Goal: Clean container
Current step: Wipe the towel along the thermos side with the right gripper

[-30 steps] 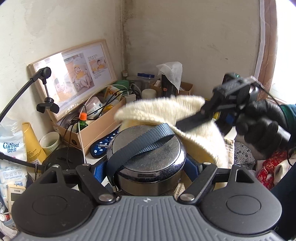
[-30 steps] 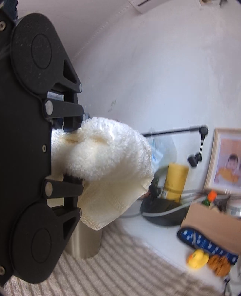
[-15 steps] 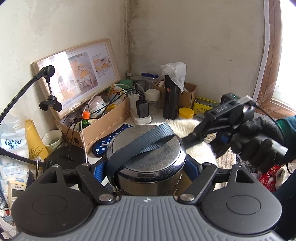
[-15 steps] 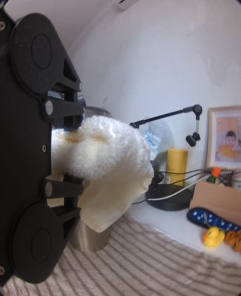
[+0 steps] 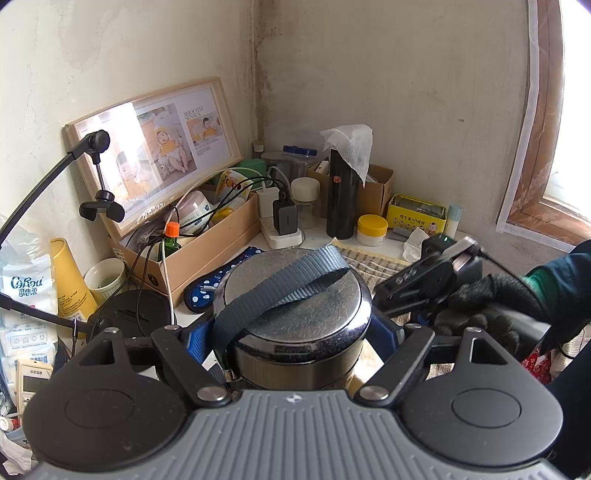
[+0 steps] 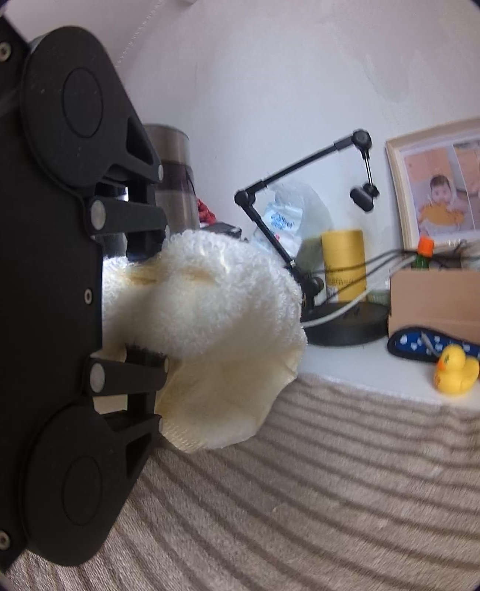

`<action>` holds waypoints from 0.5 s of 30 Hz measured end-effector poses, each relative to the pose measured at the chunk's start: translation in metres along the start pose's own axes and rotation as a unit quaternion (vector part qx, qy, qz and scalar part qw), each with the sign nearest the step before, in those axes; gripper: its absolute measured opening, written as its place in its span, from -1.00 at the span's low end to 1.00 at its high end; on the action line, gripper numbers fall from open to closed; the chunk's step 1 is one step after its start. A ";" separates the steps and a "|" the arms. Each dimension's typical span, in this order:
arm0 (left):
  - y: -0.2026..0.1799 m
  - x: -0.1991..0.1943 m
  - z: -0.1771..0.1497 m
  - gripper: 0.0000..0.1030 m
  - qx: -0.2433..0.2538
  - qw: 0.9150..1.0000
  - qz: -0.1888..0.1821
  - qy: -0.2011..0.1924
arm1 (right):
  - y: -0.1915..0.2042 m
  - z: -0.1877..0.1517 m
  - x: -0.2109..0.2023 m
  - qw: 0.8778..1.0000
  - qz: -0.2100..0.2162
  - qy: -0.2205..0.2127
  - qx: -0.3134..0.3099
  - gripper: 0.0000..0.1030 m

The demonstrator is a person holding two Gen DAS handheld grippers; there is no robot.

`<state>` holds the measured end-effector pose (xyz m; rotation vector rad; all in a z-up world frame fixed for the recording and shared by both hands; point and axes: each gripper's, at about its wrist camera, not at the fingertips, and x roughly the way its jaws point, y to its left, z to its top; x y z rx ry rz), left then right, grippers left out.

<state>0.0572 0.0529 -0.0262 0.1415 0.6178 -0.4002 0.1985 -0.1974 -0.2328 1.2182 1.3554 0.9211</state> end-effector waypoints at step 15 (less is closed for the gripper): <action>0.005 0.000 0.004 0.60 0.044 0.998 -0.034 0.016 | -0.044 0.011 0.013 0.998 -0.064 -0.010 0.023 -0.36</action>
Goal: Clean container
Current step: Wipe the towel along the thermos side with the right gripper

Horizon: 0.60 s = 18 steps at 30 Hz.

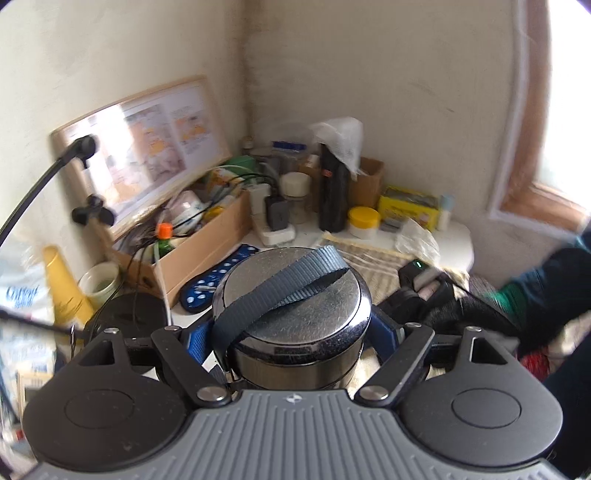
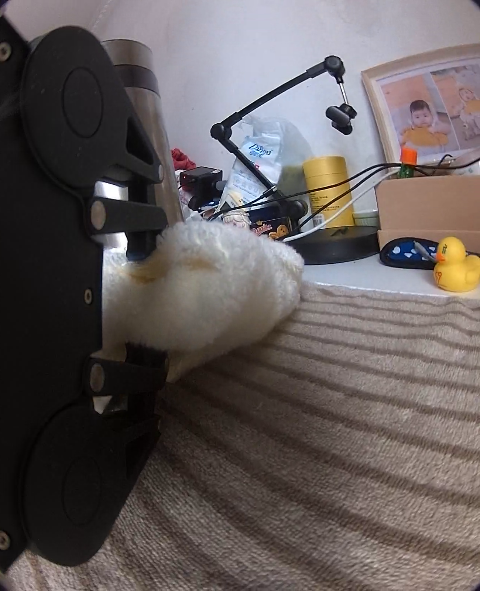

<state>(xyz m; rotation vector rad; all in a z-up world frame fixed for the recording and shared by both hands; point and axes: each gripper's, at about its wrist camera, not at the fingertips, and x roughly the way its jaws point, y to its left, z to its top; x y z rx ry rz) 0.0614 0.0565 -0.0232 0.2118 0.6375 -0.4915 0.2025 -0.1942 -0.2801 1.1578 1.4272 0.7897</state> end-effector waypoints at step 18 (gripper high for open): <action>-0.028 0.003 0.018 0.61 -0.139 0.980 0.143 0.013 | 0.035 -0.012 -0.015 0.999 0.012 -0.009 -0.044 -0.35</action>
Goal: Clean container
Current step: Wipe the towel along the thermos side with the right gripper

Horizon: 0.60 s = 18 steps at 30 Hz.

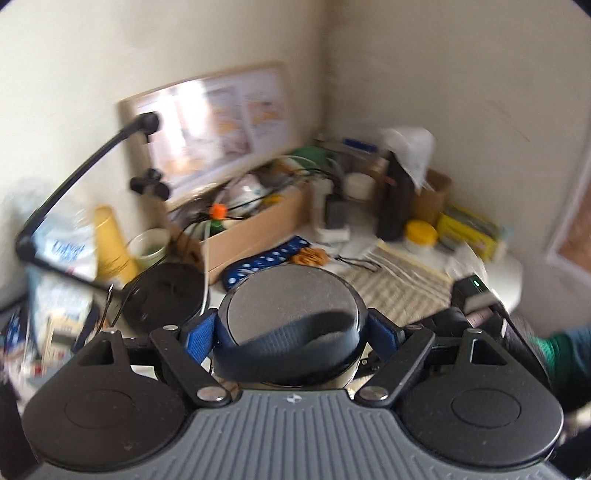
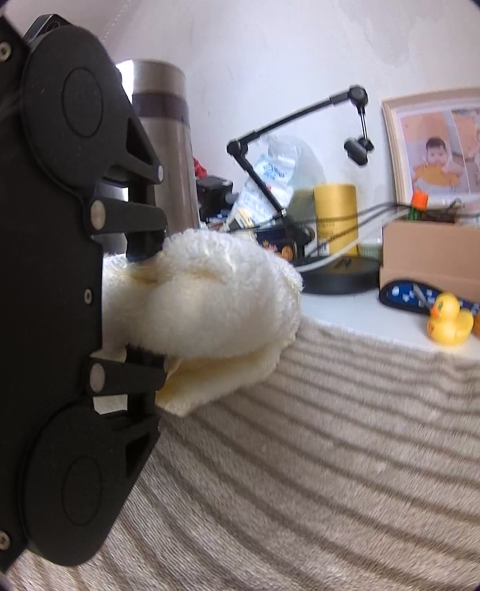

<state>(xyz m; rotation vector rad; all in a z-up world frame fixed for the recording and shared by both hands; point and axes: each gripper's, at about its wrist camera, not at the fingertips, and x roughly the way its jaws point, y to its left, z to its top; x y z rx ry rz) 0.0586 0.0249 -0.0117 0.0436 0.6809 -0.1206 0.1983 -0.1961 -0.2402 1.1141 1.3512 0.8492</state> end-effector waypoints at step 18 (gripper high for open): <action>0.028 0.003 -0.008 0.61 0.123 0.983 -0.130 -0.036 | 0.059 -0.006 -0.017 0.992 0.107 0.024 -0.065 -0.35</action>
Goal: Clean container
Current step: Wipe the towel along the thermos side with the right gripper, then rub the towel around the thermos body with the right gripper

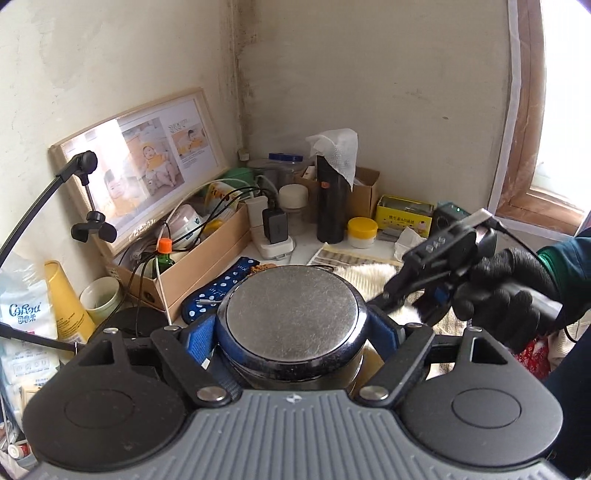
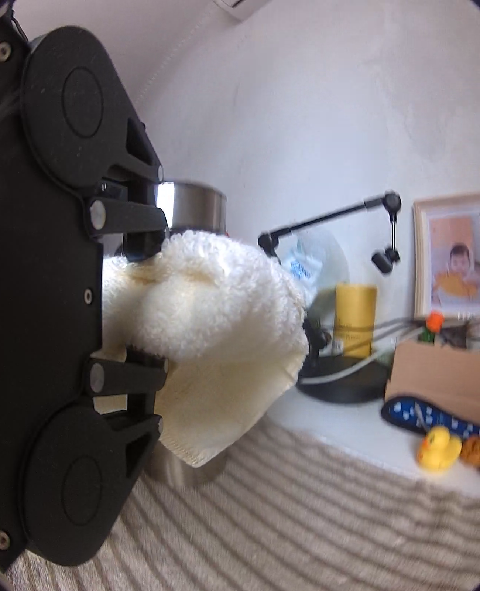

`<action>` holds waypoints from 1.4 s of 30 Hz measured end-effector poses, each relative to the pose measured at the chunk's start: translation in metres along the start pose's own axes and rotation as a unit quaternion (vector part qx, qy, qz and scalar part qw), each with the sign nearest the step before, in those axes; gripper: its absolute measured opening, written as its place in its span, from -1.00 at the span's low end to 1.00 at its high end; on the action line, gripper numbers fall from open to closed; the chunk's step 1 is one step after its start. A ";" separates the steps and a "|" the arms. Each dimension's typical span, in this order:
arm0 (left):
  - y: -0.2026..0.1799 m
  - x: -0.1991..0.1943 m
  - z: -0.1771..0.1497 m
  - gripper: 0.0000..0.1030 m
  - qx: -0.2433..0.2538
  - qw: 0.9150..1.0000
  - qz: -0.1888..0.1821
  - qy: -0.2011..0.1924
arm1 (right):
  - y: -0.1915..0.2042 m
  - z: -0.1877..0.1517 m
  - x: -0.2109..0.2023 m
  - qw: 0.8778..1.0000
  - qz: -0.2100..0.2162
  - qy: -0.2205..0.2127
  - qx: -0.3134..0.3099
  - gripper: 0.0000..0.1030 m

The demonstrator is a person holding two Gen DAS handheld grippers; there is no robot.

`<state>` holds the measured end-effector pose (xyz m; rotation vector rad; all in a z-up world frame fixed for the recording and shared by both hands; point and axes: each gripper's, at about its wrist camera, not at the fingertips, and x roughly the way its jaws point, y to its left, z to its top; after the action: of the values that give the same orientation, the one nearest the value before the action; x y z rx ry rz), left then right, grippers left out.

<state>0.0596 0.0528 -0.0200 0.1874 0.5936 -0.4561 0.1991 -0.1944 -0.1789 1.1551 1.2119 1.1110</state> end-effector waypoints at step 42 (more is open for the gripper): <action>-0.003 -0.002 -0.003 0.61 -0.009 1.000 0.017 -0.002 | -0.083 -0.001 0.006 0.993 -0.047 -0.017 0.107 -0.35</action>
<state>0.0559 0.0517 -0.0214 0.1790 0.5894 -0.4188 0.1990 -0.1958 -0.2618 1.2587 1.3690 0.9044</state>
